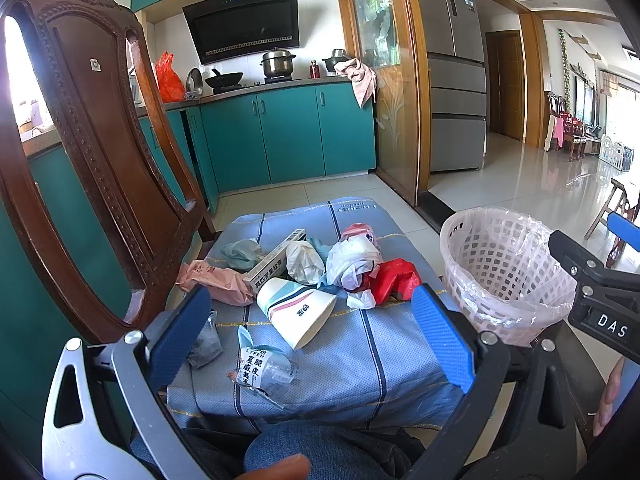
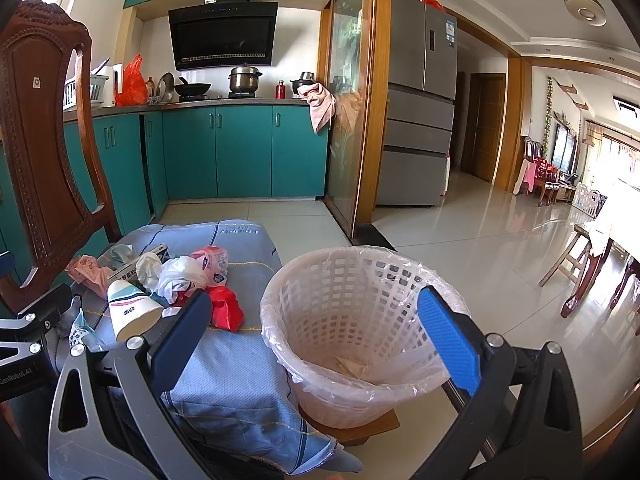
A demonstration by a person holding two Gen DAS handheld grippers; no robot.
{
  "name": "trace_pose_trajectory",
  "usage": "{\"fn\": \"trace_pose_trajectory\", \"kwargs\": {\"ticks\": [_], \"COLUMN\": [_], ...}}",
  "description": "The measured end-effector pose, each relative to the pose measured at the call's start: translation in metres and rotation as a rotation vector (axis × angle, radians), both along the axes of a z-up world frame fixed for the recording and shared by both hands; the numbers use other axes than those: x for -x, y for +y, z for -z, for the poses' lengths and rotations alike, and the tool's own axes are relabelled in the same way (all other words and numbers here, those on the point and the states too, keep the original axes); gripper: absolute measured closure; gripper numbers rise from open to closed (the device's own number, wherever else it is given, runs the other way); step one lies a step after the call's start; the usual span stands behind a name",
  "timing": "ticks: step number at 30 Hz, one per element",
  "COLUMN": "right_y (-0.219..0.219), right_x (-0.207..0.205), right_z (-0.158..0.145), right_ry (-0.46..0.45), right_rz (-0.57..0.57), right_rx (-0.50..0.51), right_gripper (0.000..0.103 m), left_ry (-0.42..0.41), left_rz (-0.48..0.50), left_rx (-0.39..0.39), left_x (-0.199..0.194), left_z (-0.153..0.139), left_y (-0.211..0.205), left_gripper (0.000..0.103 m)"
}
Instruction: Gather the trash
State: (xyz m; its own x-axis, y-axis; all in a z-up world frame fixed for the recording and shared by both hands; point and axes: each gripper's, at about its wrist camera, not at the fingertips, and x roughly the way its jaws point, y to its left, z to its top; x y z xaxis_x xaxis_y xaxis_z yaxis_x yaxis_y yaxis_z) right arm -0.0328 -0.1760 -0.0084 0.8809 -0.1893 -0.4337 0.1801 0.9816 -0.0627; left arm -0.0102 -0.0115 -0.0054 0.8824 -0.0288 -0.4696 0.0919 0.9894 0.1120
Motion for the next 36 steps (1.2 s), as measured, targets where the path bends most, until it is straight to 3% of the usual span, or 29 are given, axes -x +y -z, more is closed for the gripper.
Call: {"fn": "trace_pose_trajectory", "kwargs": {"ticks": [33, 36], "right_y": [-0.003, -0.004], "right_x": [-0.004, -0.010], "right_z": [0.006, 0.011], "right_ry": [0.015, 0.056], "right_rz": [0.008, -0.027], "right_rx": [-0.011, -0.029], "right_gripper": [0.003, 0.003], "left_ry": [0.035, 0.063], "left_rz": [-0.002, 0.001], "left_rx": [-0.023, -0.030], "left_x": [-0.006, -0.012], "left_z": [0.009, 0.014], "left_y": [-0.001, 0.005], "left_gripper": [0.003, 0.003]}}
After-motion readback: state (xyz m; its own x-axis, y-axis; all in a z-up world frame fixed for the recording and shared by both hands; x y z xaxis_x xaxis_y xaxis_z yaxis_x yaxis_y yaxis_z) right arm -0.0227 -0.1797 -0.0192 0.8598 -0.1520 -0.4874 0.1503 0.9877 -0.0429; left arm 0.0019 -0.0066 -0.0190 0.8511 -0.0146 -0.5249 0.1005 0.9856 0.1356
